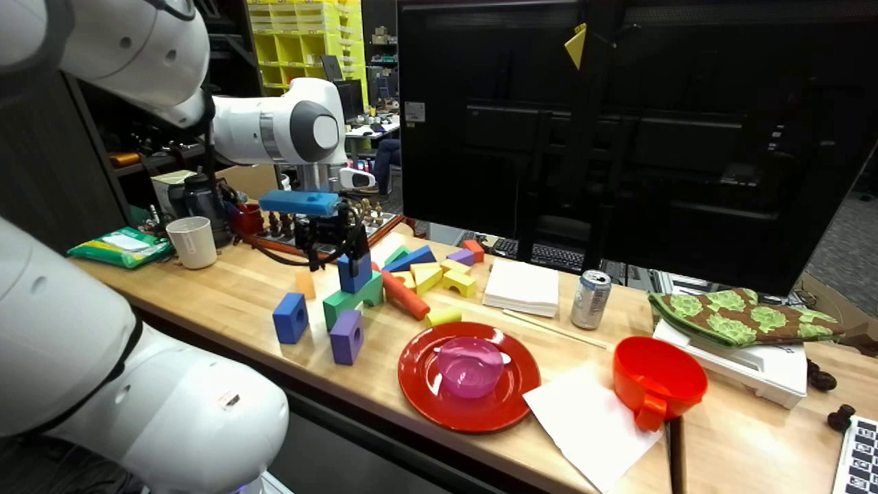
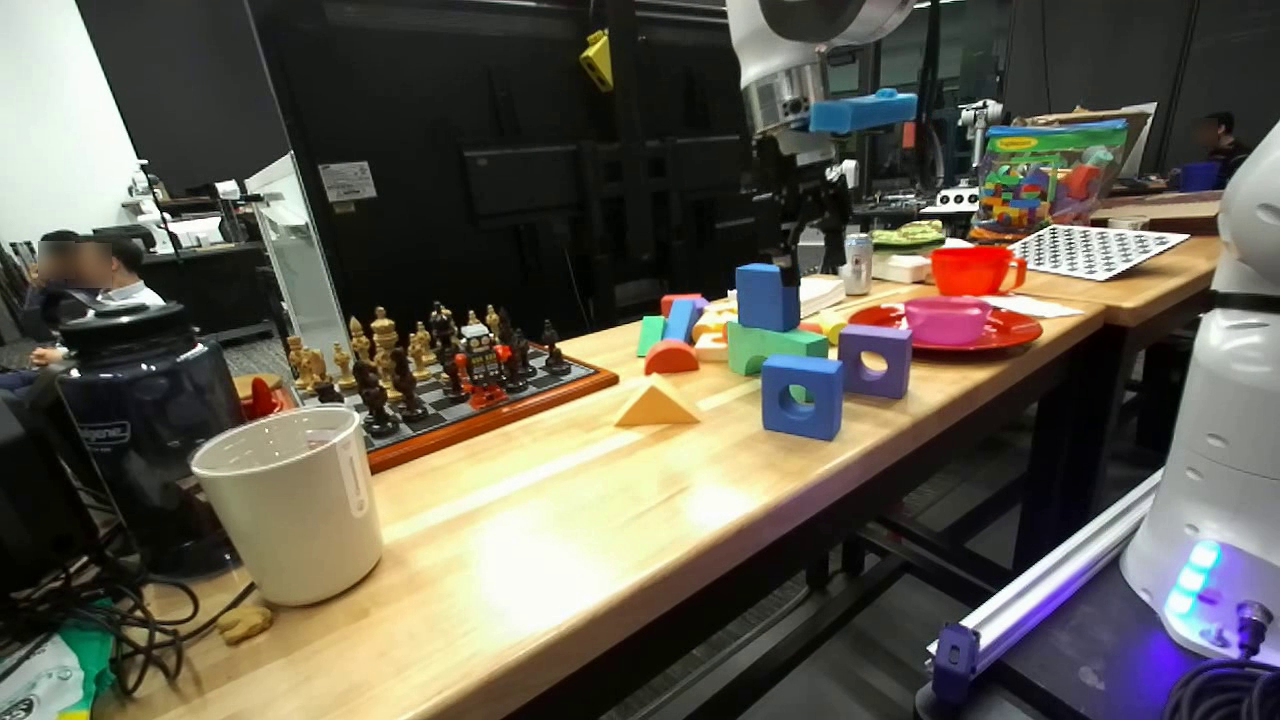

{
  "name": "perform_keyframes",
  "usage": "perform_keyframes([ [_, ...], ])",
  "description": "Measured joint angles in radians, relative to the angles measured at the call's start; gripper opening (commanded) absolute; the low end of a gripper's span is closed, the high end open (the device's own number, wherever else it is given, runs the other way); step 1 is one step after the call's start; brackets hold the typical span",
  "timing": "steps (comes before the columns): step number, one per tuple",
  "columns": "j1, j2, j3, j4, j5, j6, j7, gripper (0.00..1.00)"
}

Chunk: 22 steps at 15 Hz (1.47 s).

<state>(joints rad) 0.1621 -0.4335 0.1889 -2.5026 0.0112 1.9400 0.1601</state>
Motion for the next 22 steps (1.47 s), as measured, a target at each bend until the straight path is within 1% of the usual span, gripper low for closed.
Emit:
perform_keyframes([
  [3,0.013,-0.072,-0.017,-0.078,0.023,-0.015,-0.085,1.0],
  [7,0.028,-0.151,-0.038,-0.184,0.017,-0.014,-0.202,1.0],
  [9,0.028,-0.182,-0.043,-0.235,-0.005,0.007,-0.249,1.0],
  [11,0.028,-0.202,-0.055,-0.28,-0.042,0.055,-0.291,1.0],
  [15,0.021,-0.191,-0.09,-0.286,-0.126,0.153,-0.355,1.0],
  [19,0.02,-0.153,-0.144,-0.286,-0.136,0.229,-0.444,1.0],
  [22,0.02,-0.113,-0.177,-0.286,-0.134,0.257,-0.492,1.0],
])
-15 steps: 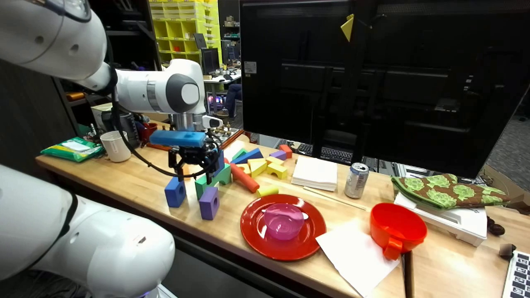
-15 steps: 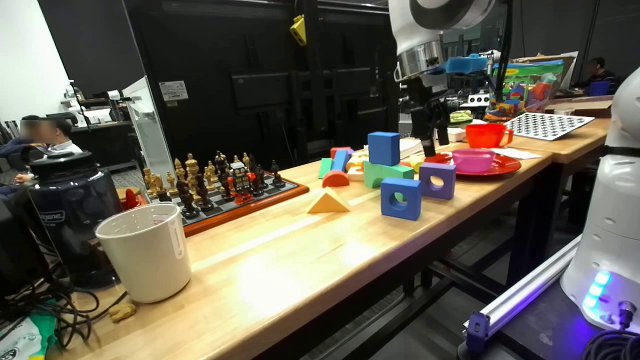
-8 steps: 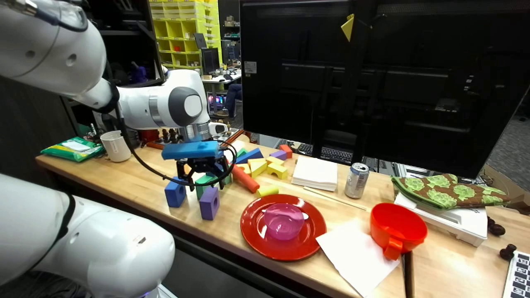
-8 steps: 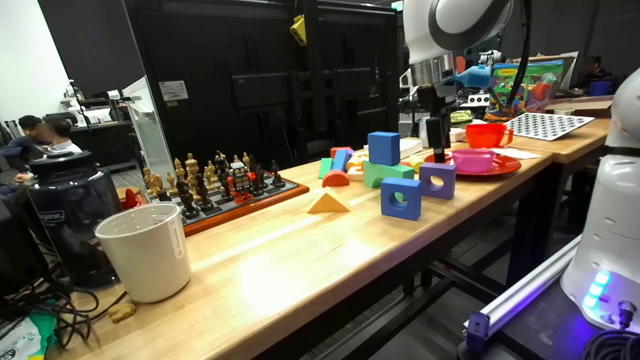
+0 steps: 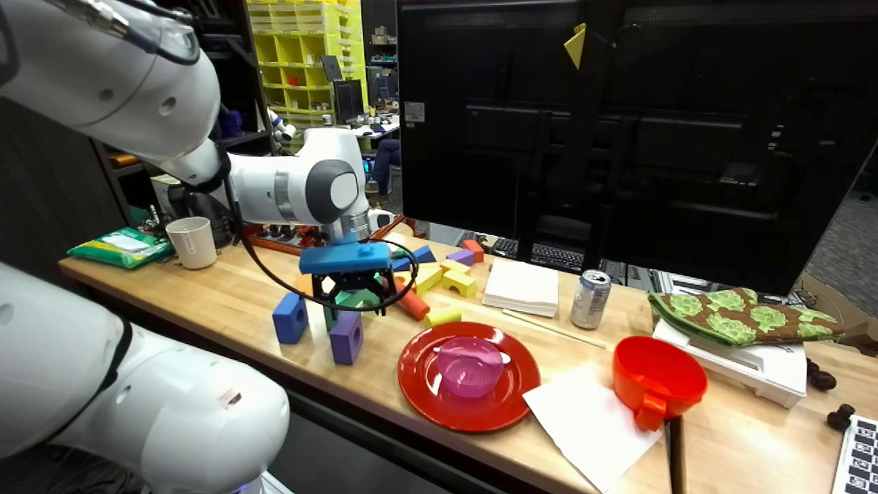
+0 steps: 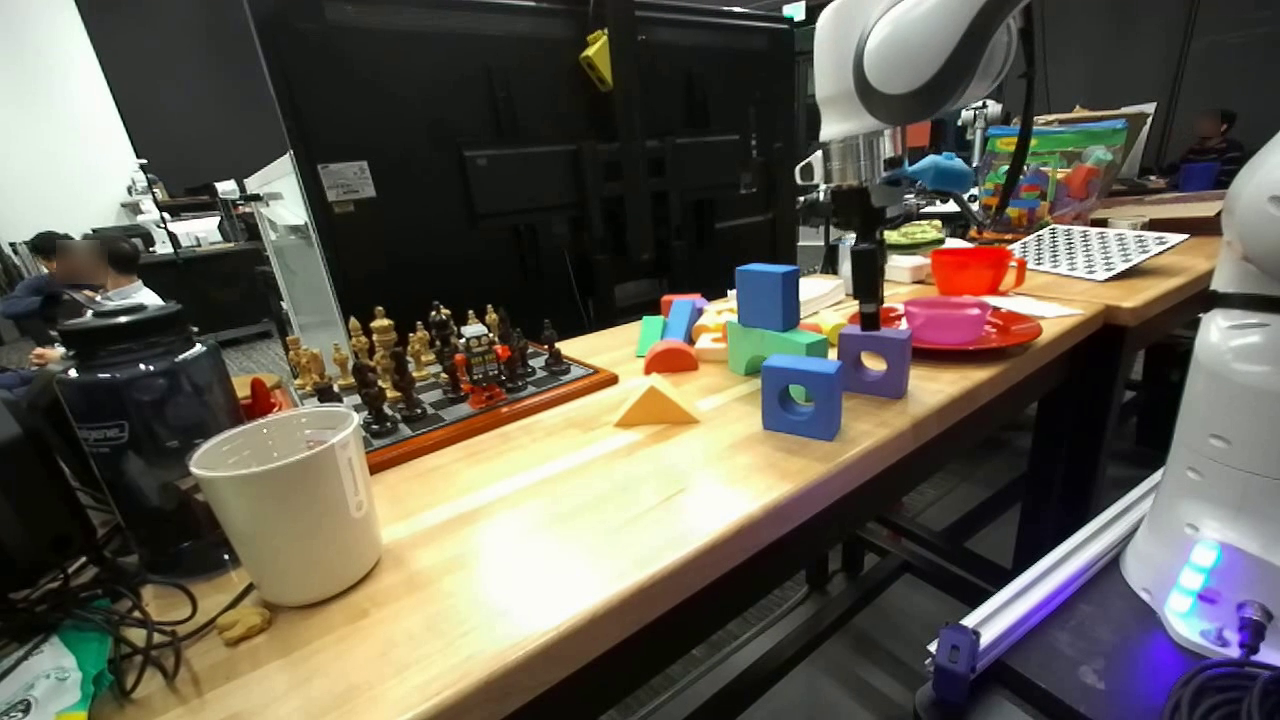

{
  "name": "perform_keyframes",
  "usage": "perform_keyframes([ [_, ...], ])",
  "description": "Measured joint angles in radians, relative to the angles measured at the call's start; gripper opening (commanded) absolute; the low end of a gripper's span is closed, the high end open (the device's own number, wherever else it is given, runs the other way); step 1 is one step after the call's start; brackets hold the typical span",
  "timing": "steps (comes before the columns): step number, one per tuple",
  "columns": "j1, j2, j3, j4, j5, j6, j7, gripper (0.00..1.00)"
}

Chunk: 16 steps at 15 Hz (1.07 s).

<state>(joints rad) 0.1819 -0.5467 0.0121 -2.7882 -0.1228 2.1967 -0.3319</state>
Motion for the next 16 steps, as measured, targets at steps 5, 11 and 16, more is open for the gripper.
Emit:
perform_keyframes([
  [5,0.0,0.033,-0.008,0.008,0.003,0.017,-0.015,1.0],
  [11,0.001,0.036,-0.007,0.008,0.037,0.019,-0.014,1.0],
  [16,0.004,0.04,0.005,0.013,0.053,0.019,0.003,1.0],
])
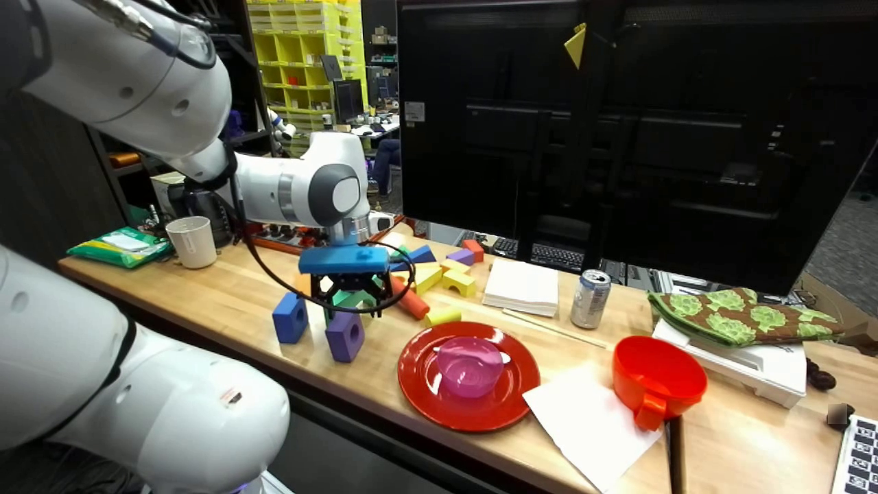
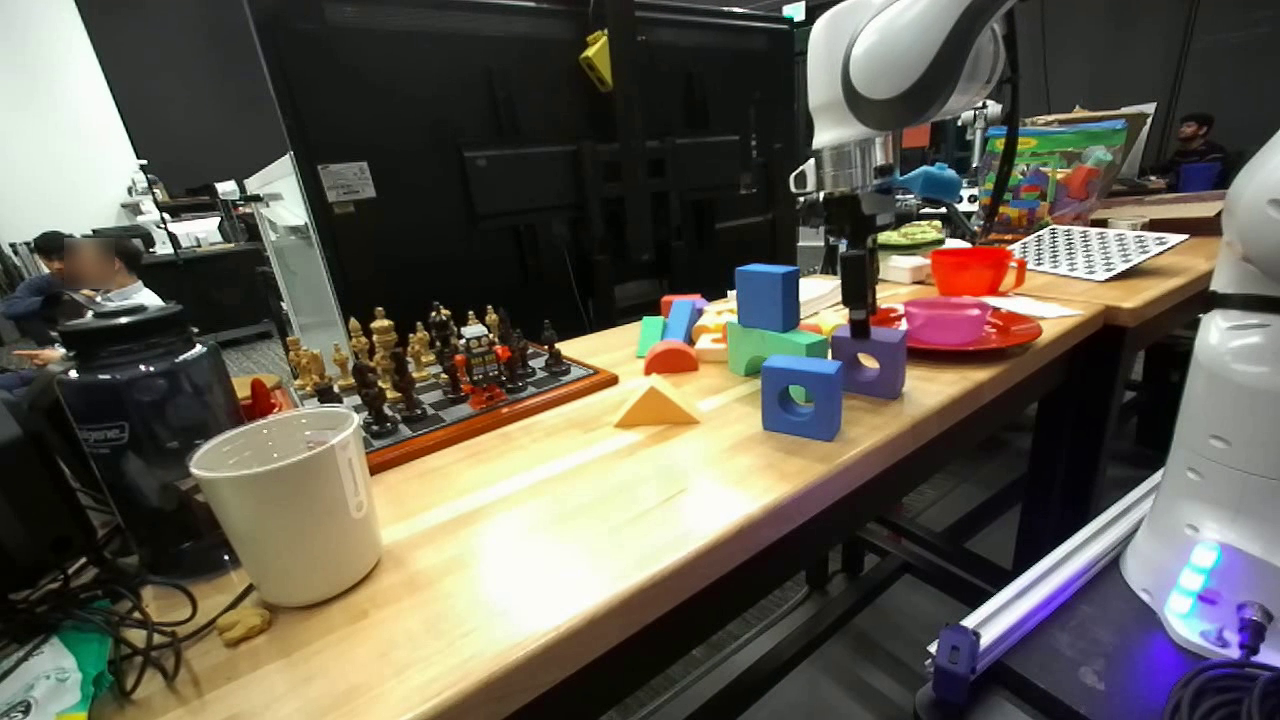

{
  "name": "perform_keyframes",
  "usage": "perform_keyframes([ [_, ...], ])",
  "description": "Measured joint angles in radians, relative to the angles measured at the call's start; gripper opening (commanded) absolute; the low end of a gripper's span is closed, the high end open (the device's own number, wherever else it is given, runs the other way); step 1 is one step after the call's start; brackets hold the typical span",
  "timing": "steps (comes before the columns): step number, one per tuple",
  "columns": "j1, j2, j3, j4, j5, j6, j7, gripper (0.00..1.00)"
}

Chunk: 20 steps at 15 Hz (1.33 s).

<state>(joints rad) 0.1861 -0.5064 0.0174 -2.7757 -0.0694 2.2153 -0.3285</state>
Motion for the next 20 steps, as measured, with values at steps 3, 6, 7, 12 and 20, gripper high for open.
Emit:
perform_keyframes([
  [3,-0.001,-0.014,0.038,0.006,-0.018,0.0,0.065,1.0],
  [6,0.0,-0.046,0.087,0.004,-0.04,-0.005,0.135,1.0],
  [7,0.0,-0.053,0.099,0.004,-0.041,-0.005,0.148,1.0],
  [12,0.001,-0.054,0.108,0.004,-0.04,-0.002,0.16,1.0],
  [20,0.001,-0.024,0.062,0.003,-0.003,0.029,0.144,1.0],
])
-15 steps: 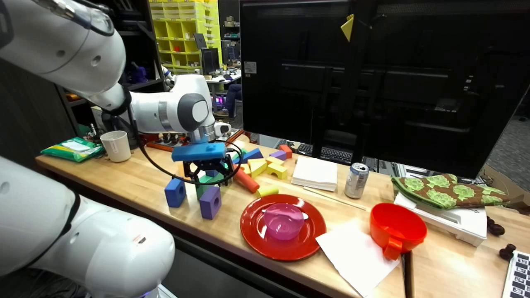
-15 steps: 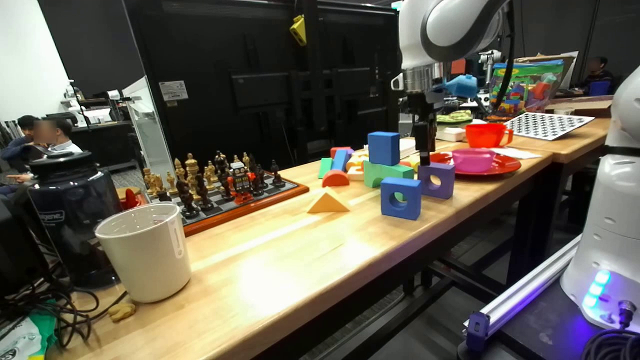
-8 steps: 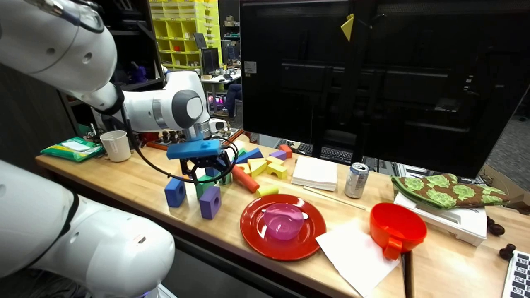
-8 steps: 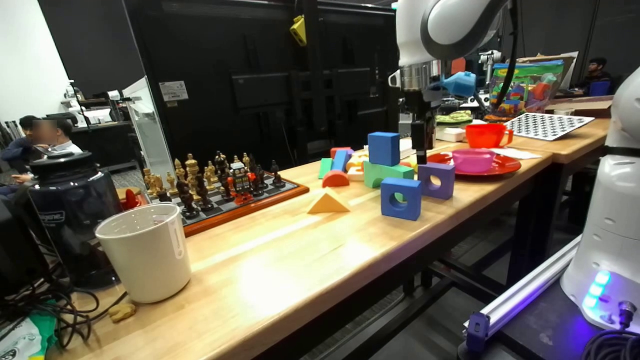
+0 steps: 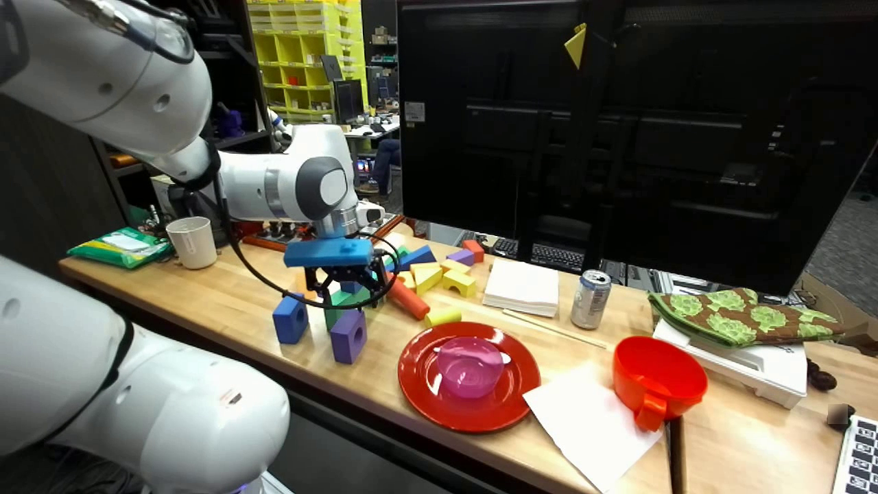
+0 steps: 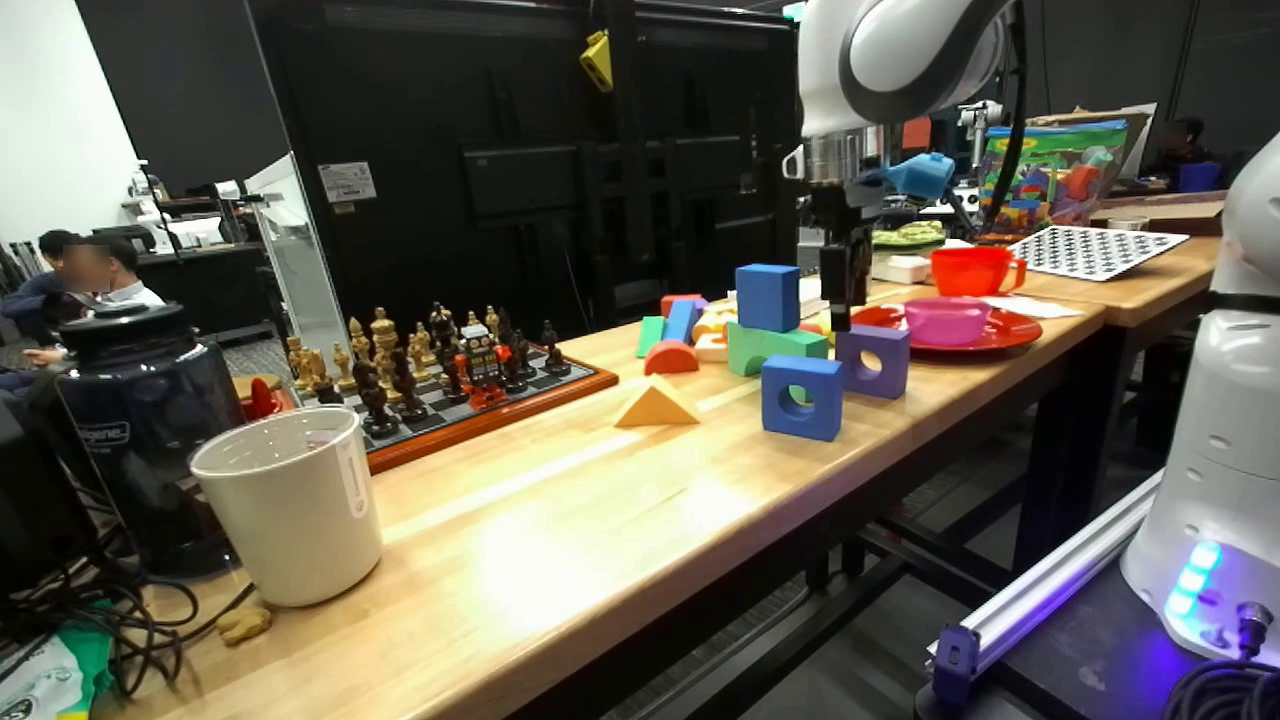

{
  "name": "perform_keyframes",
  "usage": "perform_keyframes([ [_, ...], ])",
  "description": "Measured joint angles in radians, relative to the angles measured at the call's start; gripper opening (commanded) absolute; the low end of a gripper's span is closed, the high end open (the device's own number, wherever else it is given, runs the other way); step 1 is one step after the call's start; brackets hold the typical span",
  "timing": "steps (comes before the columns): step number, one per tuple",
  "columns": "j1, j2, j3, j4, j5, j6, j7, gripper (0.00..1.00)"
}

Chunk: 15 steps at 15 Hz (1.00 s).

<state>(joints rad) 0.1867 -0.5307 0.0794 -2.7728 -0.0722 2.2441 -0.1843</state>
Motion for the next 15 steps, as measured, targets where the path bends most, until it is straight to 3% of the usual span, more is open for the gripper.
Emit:
perform_keyframes([
  [5,0.0,0.077,-0.031,-0.001,0.041,0.051,-0.037,1.0],
  [7,0.0,0.11,-0.042,-0.002,0.053,0.075,-0.051,0.73],
  [14,-0.002,0.163,-0.053,-0.001,0.058,0.115,-0.062,0.21],
  [15,-0.002,0.163,-0.053,0.0,0.058,0.115,-0.062,0.17],
])
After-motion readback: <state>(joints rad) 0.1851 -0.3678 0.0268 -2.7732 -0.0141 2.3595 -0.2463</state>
